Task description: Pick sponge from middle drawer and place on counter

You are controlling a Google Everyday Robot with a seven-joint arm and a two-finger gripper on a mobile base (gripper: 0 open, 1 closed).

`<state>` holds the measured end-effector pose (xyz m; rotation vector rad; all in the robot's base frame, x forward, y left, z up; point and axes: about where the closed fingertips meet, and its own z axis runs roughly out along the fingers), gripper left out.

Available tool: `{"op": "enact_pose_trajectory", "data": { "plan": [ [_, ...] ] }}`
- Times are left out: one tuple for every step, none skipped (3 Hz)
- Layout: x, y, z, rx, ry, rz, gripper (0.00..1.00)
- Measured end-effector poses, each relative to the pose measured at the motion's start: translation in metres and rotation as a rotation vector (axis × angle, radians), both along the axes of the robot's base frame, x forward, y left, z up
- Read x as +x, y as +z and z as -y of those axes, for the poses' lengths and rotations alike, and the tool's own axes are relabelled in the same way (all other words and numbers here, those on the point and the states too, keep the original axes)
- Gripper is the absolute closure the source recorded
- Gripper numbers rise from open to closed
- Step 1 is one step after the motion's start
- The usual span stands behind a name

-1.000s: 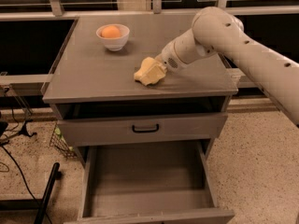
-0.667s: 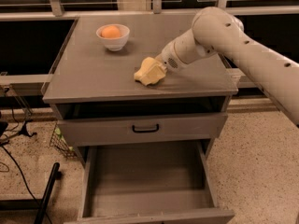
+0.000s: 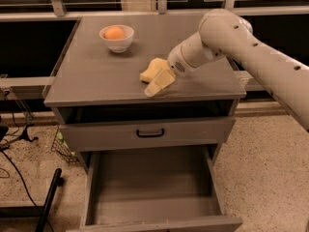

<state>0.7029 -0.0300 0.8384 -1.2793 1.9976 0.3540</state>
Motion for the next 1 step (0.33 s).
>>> {"op": "enact_pose_trajectory", "data": {
  "plan": [
    [0.0000, 0.0000, 0.0000, 0.000, 0.000, 0.000, 0.00]
  ]
}}
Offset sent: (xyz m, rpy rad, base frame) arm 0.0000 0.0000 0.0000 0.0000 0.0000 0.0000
